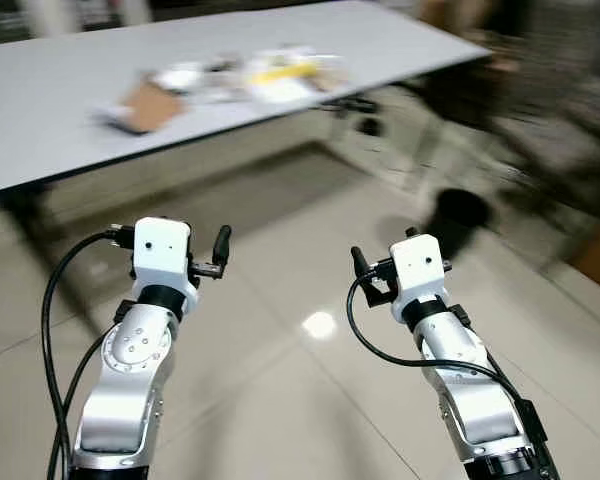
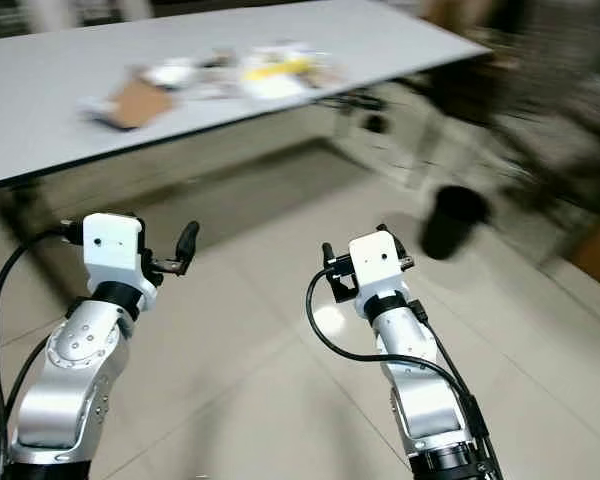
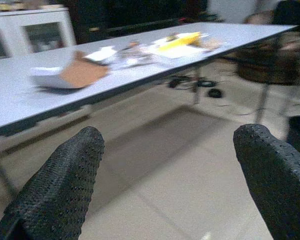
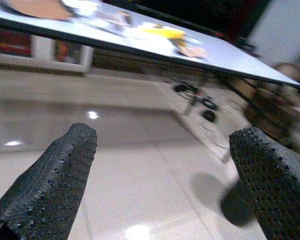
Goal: Picking trash to rubbish bin
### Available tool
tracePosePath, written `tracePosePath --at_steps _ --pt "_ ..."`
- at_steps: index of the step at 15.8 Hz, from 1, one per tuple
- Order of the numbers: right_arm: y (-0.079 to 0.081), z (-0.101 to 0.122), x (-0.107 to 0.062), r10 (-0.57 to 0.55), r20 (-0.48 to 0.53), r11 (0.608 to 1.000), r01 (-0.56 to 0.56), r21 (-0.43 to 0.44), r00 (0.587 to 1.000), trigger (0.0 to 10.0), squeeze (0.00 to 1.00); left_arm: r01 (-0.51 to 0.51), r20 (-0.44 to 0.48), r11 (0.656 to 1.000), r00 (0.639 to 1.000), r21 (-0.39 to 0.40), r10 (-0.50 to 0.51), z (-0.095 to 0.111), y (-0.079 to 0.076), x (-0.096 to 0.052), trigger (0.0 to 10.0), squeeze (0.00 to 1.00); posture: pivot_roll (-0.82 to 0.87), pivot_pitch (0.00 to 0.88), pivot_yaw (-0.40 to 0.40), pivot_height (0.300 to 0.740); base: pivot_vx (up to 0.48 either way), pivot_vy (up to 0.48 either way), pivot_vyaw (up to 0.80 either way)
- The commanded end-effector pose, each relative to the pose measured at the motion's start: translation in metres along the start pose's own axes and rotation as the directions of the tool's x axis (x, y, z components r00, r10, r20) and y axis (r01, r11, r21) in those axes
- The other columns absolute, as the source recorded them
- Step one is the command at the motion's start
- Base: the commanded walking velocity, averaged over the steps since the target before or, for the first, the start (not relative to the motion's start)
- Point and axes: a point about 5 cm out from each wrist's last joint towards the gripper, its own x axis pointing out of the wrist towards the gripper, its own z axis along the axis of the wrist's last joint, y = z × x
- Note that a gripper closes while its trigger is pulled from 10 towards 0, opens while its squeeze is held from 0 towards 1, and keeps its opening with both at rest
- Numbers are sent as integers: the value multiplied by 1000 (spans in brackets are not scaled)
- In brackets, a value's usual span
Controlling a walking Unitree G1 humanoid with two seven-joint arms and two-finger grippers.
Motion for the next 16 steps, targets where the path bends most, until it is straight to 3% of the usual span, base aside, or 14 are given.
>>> tracePosePath --at_steps 1,6,9,10,11,12,14,16 --pt "0 1 2 -9 10 1000 9 7 1000 10000 0 26 7 1000 1000 18 -26 3 -2 4 10000 0 17 0 -47 740 322 0 800" --pt "-4 0 6 -105 23 994 105 14 994 10000 0 39 19 998 999 48 -40 7 0 11 10000 0 42 0 -36 740 352 0 0" --pt "-10 -6 6 -165 7 984 164 72 986 10000 0 52 16 998 999 40 -52 6 1 15 10000 0 85 0 -22 740 368 0 0" --pt "-9 -6 6 -156 8 986 155 63 988 10000 0 47 15 998 999 29 -47 6 1 17 10000 0 87 0 -24 740 375 0 0" --pt "-3 -5 7 -97 8 988 95 122 995 10000 0 44 16 999 999 27 -44 5 3 20 10000 0 87 0 -34 740 375 0 0" --pt "-1 -8 10 -84 -14 988 86 125 996 10000 0 37 8 999 999 38 -37 3 5 23 10000 0 73 0 -21 740 375 0 0" --pt "-3 -2 17 -79 2 995 78 65 997 10000 0 18 5 1000 1000 21 -18 5 9 28 10000 0 15 0 -6 740 377 0 0" --pt "-16 0 25 -95 1 995 95 15 996 10000 0 45 -3 998 999 31 -45 3 6 32 10000 0 -22 0 21 740 381 0 0"
